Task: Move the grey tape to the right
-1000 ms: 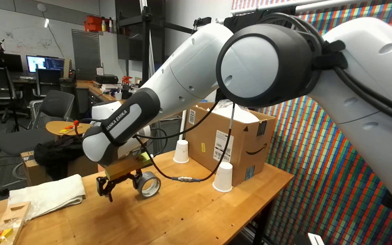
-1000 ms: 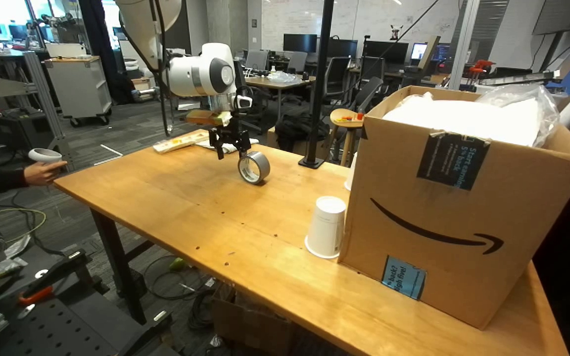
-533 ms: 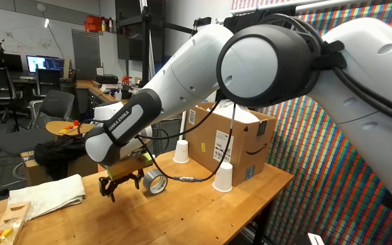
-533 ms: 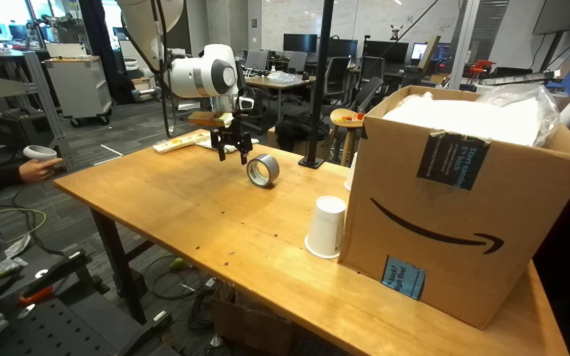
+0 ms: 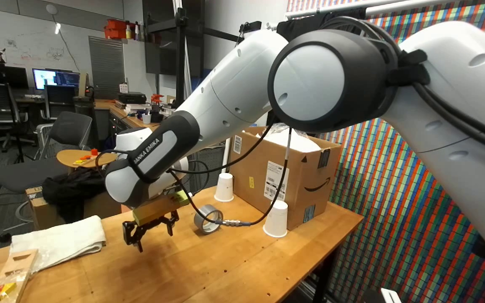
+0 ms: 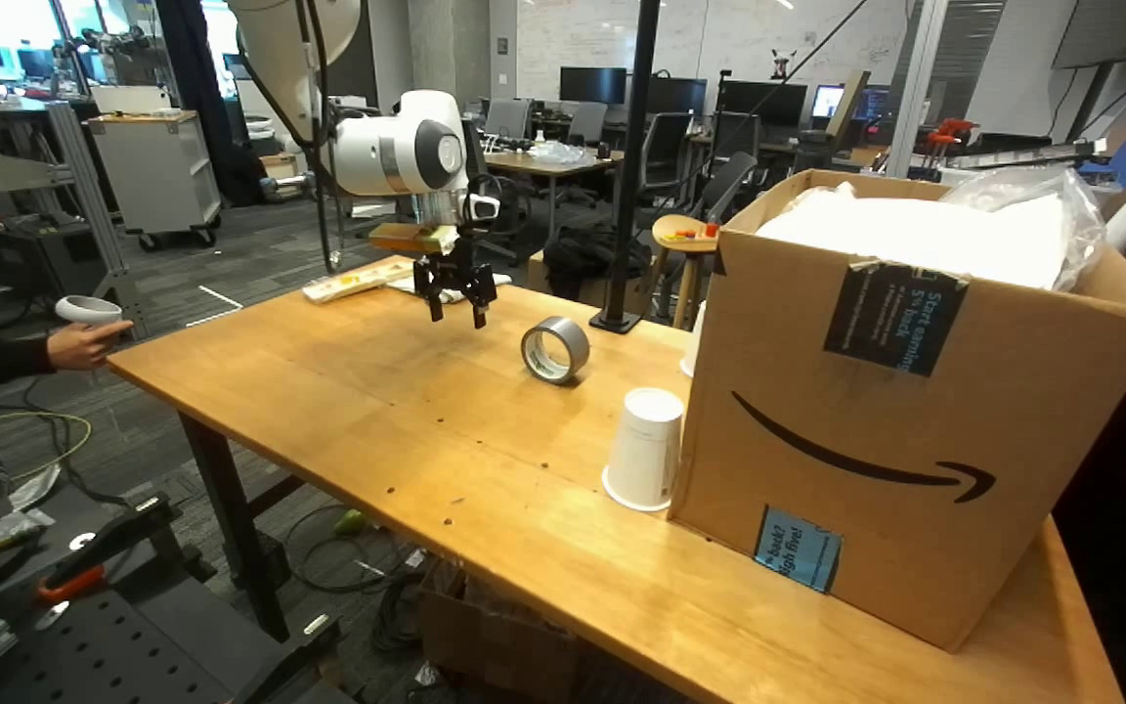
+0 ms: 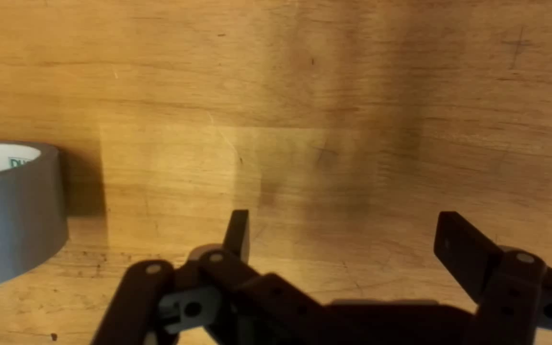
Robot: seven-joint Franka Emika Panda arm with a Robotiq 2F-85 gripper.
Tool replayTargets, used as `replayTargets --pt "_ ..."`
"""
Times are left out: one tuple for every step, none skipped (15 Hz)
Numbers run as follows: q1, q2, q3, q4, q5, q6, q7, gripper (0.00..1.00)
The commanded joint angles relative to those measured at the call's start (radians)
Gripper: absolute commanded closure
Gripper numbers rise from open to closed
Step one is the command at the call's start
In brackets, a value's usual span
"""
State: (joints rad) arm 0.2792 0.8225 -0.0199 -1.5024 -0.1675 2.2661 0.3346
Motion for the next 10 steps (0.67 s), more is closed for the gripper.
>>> replayTargets --pt "-0.012 -0.029 -0.010 -0.027 -0.008 0.019 -0.024 0.00" --pt "-0.018 -0.027 -0.011 -0.026 -0.007 0.019 -0.028 0.00" --pt "-0.024 -0.028 -0.012 -0.026 -0.006 0.019 -0.031 0.00" --pt "-0.032 -0.029 -0.013 -0.030 -0.003 0.021 -0.036 0.00" --pt "-0.040 -0.030 -0.014 -0.032 -0.002 0.022 -0.039 0.00" --pt "-0.048 -0.032 -0.015 -0.036 -0.001 0.024 -0.044 0.00" --pt "-0.056 -0.032 -0.016 -0.037 0.000 0.024 -0.048 0.00" --pt "-0.065 -0.033 -0.018 -0.040 0.000 0.026 -0.052 0.00" --pt "-0.072 -0.033 -0.019 -0.040 0.001 0.027 -0.056 0.00" --pt "-0.081 -0.033 -0.020 -0.041 0.001 0.027 -0.060 0.00"
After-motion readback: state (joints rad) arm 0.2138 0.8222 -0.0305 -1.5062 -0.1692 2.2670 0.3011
